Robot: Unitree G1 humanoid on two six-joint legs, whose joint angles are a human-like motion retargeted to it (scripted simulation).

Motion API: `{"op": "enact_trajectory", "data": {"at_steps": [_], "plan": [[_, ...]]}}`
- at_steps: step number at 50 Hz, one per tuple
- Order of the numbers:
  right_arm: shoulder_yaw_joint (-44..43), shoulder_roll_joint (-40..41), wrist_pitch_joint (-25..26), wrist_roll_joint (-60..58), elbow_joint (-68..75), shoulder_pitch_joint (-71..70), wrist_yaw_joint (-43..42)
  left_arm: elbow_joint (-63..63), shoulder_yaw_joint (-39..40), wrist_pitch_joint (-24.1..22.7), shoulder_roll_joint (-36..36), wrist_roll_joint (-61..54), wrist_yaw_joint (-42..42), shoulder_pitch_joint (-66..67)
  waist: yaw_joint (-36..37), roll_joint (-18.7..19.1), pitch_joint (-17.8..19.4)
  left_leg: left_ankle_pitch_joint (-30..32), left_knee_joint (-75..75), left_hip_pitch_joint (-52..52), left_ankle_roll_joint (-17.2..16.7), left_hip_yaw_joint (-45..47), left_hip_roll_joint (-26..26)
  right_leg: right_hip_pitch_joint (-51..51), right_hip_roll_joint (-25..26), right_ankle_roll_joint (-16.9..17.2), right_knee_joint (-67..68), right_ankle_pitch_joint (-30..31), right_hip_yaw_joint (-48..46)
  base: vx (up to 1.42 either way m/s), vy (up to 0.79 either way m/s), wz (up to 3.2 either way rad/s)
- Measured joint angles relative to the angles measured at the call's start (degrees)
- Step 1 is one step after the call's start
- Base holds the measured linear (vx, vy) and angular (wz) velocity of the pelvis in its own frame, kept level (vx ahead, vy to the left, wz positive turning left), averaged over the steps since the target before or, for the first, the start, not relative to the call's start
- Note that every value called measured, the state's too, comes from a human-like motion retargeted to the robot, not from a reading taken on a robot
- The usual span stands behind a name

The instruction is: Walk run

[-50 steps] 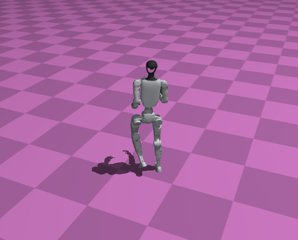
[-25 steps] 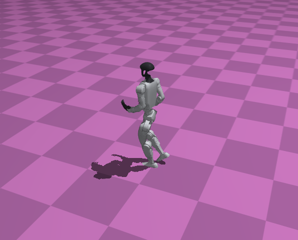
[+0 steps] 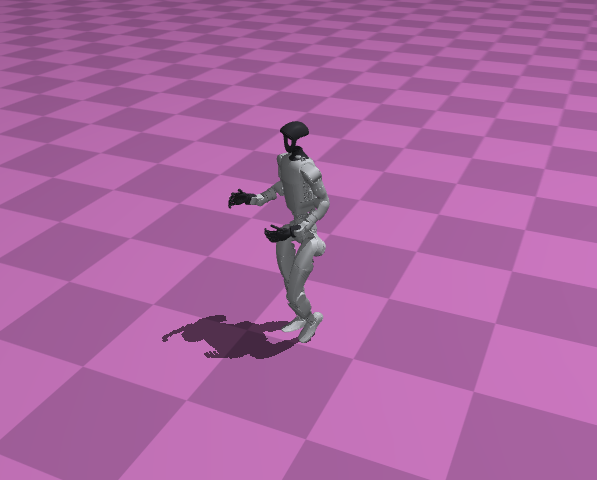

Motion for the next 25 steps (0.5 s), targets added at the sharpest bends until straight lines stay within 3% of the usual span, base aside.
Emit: {"op": "enact_trajectory", "data": {"at_steps": [3,5,7,8,10,12,13,15,17,18,22,25], "plan": [[-0.4,-0.8,-0.2,-2.5,-2.5,-2.4,-1.4,-0.3,1.3,0.3,1.6,-0.8,-0.3,0.8,4.8,-1.6,-0.3,-6.3,-11.8,-5.1,3.9,2.9,-1.0,3.8,1.4,2.3,-2.9,4.4,-3.6,0.81,-0.22,0.89],[-1.3,-1.5,-0.1,-3.8,-3.4,-2.9,-1.3,-0.9,1.7,0.2,2.3,-0.3,0.5,0.8,6.6,-2.1,-0.8,-10.6,-21.7,-5.5,7.9,11.1,0.9,5.6,2.9,4.0,-3.7,6.3,-5.6,0.79,-0.21,1.32],[-2.3,-1.4,0.2,-4.8,-3.2,-2.8,-0.8,-1.7,2.2,0.2,2.6,0.3,1.6,0.2,7.6,-2.2,-1.0,-14.5,-30.6,-3.0,9.5,18.8,0.7,7.5,5.4,5.3,-3.8,8.5,-8.7,1.05,-0.28,1.30],[-2.6,-1.1,0.3,-5.3,-2.6,-2.5,-0.7,-2.1,2.5,0.2,2.5,0.7,2.3,-0.4,8.2,-2.4,-0.7,-14.4,-33.8,-2.6,9.9,17.4,-1.2,8.7,6.6,5.9,-3.7,10.1,-10.3,1.06,-0.50,0.78],[-2.2,0.0,0.6,-5.9,-0.6,-1.5,-0.7,-2.9,3.6,0.2,2.0,0.9,3.4,-1.3,10.4,-6.0,-0.4,-14.5,-34.4,-3.6,14.0,12.9,-3.7,10.9,6.6,7.0,-2.3,14.9,-12.0,0.97,-0.73,0.20],[-2.0,2.0,0.6,-6.5,2.2,1.3,0.2,-3.4,4.1,0.0,1.5,0.6,4.4,-2.0,10.4,-7.5,-0.9,-24.0,-30.1,0.2,14.0,14.2,-2.6,11.3,6.3,12.1,3.2,24.7,-13.0,1.16,-0.35,0.65],[-2.0,3.2,0.4,-7.2,3.7,2.9,0.8,-3.3,4.5,-0.1,1.2,0.2,5.0,-2.8,9.7,-7.0,-0.6,-24.5,-27.8,-1.4,14.0,6.9,-3.3,10.4,7.7,13.6,7.2,30.8,-11.5,1.26,-0.25,1.31],[-2.3,5.4,0.6,-9.1,7.0,6.6,1.5,-2.7,5.4,0.5,0.6,-1.1,5.7,-5.5,6.3,-5.2,0.6,-27.7,-23.7,0.9,14.0,2.2,-2.6,5.0,11.8,13.6,22.4,36.2,-6.4,1.15,-0.31,1.88],[-2.9,7.3,0.9,-10.0,10.2,10.3,2.0,-2.2,5.5,0.9,0.1,-1.3,7.9,-8.8,3.3,-1.5,0.9,-30.6,-23.6,5.5,14.0,0.1,0.2,-1.0,15.4,11.2,32.9,34.8,-4.5,1.21,-0.29,1.72],[-3.0,8.0,0.8,-9.3,11.3,12.7,2.3,-2.3,5.1,0.6,-0.2,-1.0,9.5,-9.9,2.5,0.5,0.8,-30.8,-25.1,7.6,14.0,-0.9,1.6,-3.3,14.4,8.8,36.2,30.7,-6.6,1.07,-0.21,1.26],[-3.9,9.9,-0.5,1.4,12.7,23.7,4.6,-2.3,2.7,0.4,-1.3,-0.8,14.2,-13.6,0.8,3.5,1.1,-26.8,-34.3,16.3,12.4,-4.9,1.0,-13.6,5.2,-1.9,41.9,17.3,-7.4,1.02,-0.32,1.05],[-6.4,10.4,-1.7,8.9,12.5,29.3,6.0,-2.8,0.0,0.4,-1.3,-3.0,15.8,-14.7,-4.3,6.6,1.7,-20.5,-40.5,22.3,8.9,-9.3,1.9,-20.5,0.2,-3.3,35.0,10.4,-9.4,1.04,-0.39,1.79]]}}
